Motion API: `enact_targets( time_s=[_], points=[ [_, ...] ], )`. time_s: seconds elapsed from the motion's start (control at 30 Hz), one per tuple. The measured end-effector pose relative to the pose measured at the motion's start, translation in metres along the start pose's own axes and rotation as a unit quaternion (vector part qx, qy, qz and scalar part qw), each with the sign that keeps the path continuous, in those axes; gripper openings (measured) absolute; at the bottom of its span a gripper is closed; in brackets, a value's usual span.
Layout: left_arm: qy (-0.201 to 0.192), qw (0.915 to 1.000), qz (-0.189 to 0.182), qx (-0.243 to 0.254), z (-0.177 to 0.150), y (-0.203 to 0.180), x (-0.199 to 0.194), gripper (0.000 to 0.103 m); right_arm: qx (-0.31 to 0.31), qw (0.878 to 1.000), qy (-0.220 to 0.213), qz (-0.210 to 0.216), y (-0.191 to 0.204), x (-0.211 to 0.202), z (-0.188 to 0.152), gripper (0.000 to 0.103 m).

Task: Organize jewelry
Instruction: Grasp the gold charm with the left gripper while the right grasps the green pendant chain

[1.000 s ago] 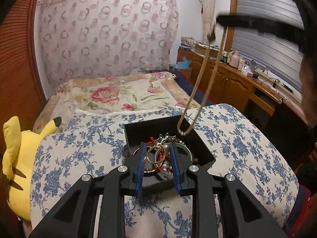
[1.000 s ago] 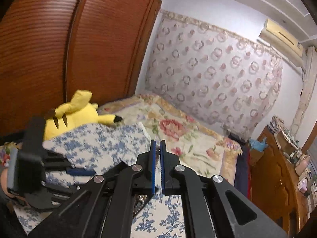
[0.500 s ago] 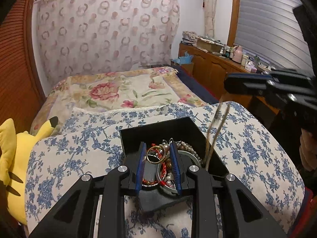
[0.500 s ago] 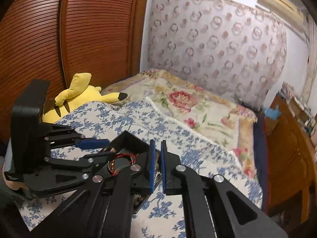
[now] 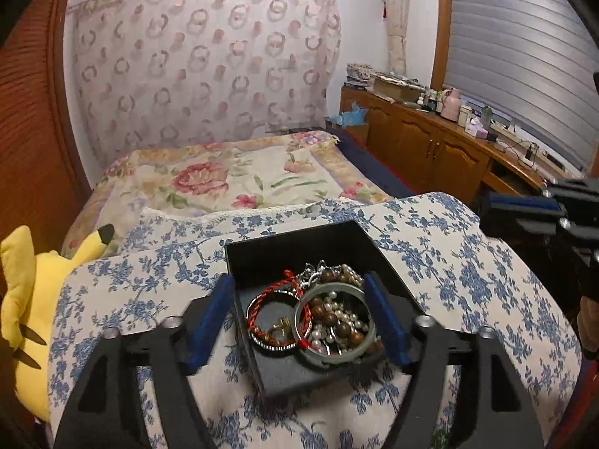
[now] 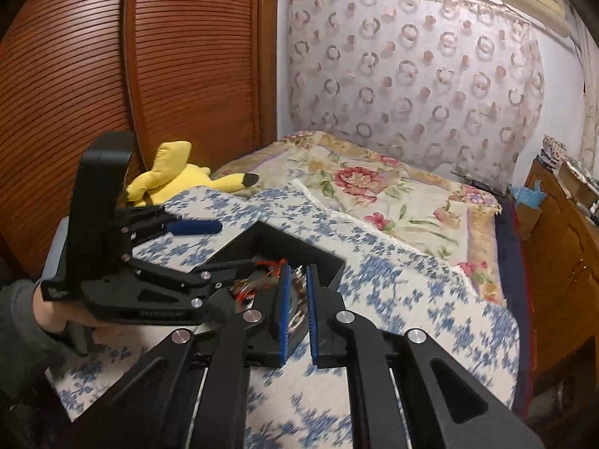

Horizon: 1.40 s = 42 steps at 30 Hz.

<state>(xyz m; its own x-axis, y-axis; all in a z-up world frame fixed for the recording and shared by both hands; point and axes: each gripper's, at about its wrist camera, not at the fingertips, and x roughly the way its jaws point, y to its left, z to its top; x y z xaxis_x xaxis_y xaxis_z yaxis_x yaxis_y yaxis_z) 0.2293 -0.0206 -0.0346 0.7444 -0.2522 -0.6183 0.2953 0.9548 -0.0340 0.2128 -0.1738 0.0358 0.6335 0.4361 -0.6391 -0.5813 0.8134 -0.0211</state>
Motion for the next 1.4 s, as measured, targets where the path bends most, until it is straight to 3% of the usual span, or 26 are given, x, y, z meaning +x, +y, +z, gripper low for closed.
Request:
enact_targets(
  time_s=[0.23,0.3,0.33,0.37,0.53,0.83,1.4],
  points=[
    [-0.013,0.9999,0.009,0.001,-0.022,-0.003,-0.031,0.088,0.027,0.999,-0.009,0.027,0.013,-0.026,-0.045,0.011],
    [-0.014,0.9999,0.006,-0.002,-0.032,0.0,-0.041,0.091,0.028,0.999,-0.008,0.028,0.017,-0.031,-0.057,0.021],
    [-0.013,0.9999,0.006,-0.004,-0.037,0.002,-0.044,0.091,0.03,0.999,-0.006,0.031,0.019,-0.032,-0.064,0.031],
    [-0.01,0.9999,0.006,-0.006,-0.043,0.005,-0.047,0.091,0.032,0.999,-0.003,0.034,0.021,-0.036,-0.072,0.033],
    [0.008,0.9997,0.009,-0.022,-0.074,0.022,-0.061,0.091,0.031,0.998,0.013,0.046,0.034,-0.042,-0.099,0.032],
    [0.039,0.9985,0.009,-0.038,-0.12,0.036,-0.081,0.091,0.005,0.995,0.09,0.053,0.062,-0.015,-0.138,0.033],
    [0.052,0.9977,-0.012,-0.041,-0.148,0.021,-0.106,0.091,-0.006,0.991,0.131,0.033,0.069,0.026,-0.132,0.032]
  ],
)
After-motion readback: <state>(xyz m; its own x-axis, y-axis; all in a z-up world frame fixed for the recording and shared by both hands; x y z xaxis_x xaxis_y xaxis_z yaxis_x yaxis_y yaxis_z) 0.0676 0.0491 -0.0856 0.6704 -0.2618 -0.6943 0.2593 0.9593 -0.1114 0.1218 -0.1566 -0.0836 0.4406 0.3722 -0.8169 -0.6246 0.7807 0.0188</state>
